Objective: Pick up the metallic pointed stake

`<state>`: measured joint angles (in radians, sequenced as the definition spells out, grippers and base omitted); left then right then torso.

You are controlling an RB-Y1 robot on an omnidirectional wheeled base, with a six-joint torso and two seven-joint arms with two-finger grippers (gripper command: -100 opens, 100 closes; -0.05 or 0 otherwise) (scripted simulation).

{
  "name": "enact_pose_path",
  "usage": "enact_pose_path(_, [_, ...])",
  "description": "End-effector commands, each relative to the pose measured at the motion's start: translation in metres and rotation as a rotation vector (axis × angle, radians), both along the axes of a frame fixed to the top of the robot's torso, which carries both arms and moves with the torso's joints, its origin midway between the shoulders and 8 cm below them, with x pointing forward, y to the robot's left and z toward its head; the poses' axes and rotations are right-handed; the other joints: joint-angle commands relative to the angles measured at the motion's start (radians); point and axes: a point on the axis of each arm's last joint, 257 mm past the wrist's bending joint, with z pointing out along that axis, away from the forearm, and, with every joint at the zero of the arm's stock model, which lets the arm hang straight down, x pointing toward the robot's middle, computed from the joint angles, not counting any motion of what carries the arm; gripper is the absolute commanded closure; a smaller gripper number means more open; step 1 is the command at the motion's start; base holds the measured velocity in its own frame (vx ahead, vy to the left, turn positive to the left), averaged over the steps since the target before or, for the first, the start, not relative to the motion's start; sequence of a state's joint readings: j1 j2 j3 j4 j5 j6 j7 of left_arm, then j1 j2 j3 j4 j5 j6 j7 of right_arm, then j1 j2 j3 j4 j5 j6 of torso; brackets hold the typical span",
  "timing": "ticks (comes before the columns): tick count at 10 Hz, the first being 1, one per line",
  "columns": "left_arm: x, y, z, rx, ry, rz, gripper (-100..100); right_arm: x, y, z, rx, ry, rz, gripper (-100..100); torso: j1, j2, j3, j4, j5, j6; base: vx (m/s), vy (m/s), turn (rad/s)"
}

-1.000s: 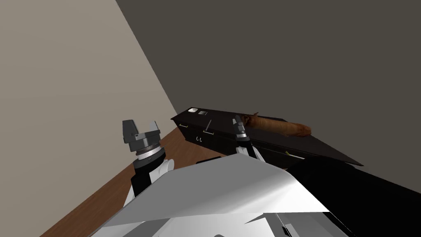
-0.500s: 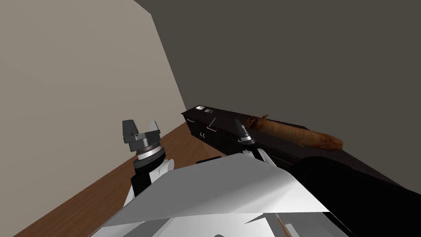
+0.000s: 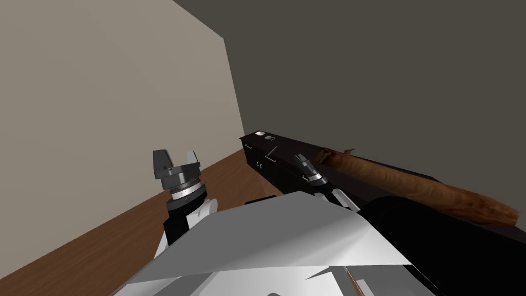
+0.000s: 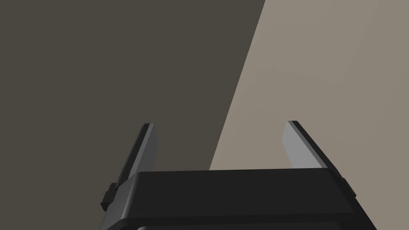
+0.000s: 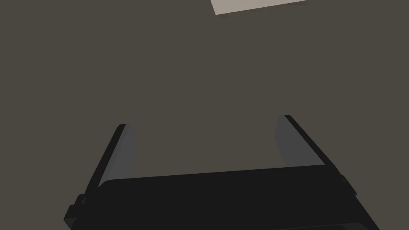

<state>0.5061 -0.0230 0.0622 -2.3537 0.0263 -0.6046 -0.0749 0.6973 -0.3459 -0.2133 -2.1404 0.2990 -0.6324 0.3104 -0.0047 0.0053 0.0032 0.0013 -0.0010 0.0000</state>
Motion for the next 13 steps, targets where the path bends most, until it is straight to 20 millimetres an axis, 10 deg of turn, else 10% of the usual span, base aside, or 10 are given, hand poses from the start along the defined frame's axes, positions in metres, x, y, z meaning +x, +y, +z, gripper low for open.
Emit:
enact_pose_path(1, [0.000,0.000,0.000,0.000,0.000,0.000,0,-0.004,-0.003,-0.007,-0.079,0.009,-0.005,-100,0.000,0.000,0.000,0.000,0.000,0.000,-0.072,-0.007,0.237])
enact_pose_path(13, [0.000,0.000,0.000,0.000,0.000,0.000,0,-0.074,-0.097,-0.114,-1.013,0.240,0.060,-100,0.001,-0.008,-0.004,-0.002,0.000,0.000,-0.035,0.021,0.334])
